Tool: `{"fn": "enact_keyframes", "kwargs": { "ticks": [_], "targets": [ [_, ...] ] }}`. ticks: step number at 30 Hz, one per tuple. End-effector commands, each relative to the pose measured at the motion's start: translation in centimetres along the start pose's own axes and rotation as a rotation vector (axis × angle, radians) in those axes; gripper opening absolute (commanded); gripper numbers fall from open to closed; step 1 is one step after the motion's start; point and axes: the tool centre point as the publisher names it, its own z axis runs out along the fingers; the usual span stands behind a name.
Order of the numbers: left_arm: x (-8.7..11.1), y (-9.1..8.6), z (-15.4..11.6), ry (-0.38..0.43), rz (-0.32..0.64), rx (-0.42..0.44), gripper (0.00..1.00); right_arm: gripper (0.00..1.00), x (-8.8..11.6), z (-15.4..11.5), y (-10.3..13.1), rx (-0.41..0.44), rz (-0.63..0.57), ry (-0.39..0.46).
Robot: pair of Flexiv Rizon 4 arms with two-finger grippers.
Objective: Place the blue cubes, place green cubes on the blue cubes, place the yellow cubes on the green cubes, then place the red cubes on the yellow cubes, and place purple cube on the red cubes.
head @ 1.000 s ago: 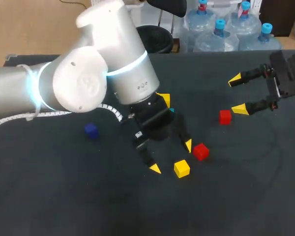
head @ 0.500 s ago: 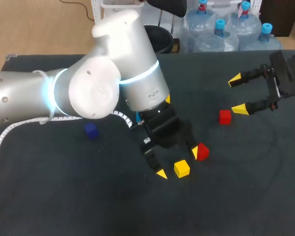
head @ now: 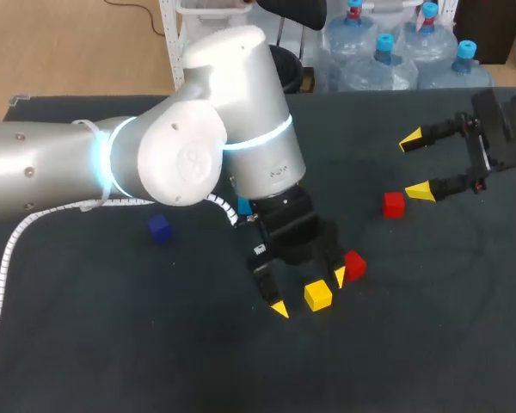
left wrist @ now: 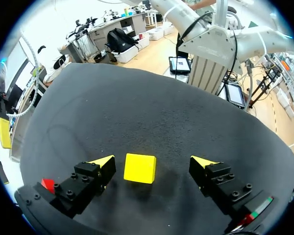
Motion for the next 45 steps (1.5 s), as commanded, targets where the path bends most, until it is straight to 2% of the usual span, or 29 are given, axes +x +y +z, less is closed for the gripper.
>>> {"fn": "enact_keyframes", "kwargs": {
  "ticks": [1,10,14,24,33,34,37,39,45],
  "targets": [
    [0.3,0.3,-0.2,0.002,0.005,0.025,1.0,1.0,0.0,0.0,0.0,0.001,-0.001,-0.001],
    [0.4,0.9,0.0,0.001,0.01,0.032,1.0,1.0,0.0,0.0,0.0,0.001,-0.001,-0.001],
    [0.3,1.2,0.1,-0.001,0.019,0.035,0.96,1.0,0.0,0.0,0.0,0.001,-0.001,-0.001],
    [0.5,1.7,-0.1,0.005,0.037,0.045,0.65,1.0,0.0,0.0,0.0,0.001,-0.001,-0.001],
    [0.5,2.0,0.3,0.002,0.046,0.055,0.69,1.0,0.0,0.0,0.0,0.001,-0.001,-0.001],
    [0.5,2.0,0.3,0.001,0.048,0.057,0.67,1.0,0.0,0.0,0.0,0.001,-0.001,-0.001],
    [0.5,2.1,0.4,-0.002,0.051,0.061,0.54,1.0,0.0,0.0,0.0,0.001,-0.001,-0.001],
    [0.5,2.1,0.4,-0.001,0.054,0.063,0.52,1.0,0.0,0.0,0.0,0.001,-0.001,-0.001],
    [0.5,2.2,0.4,0.002,0.051,0.061,0.36,1.0,0.0,0.0,0.0,0.001,-0.001,-0.001]
  ]
}}
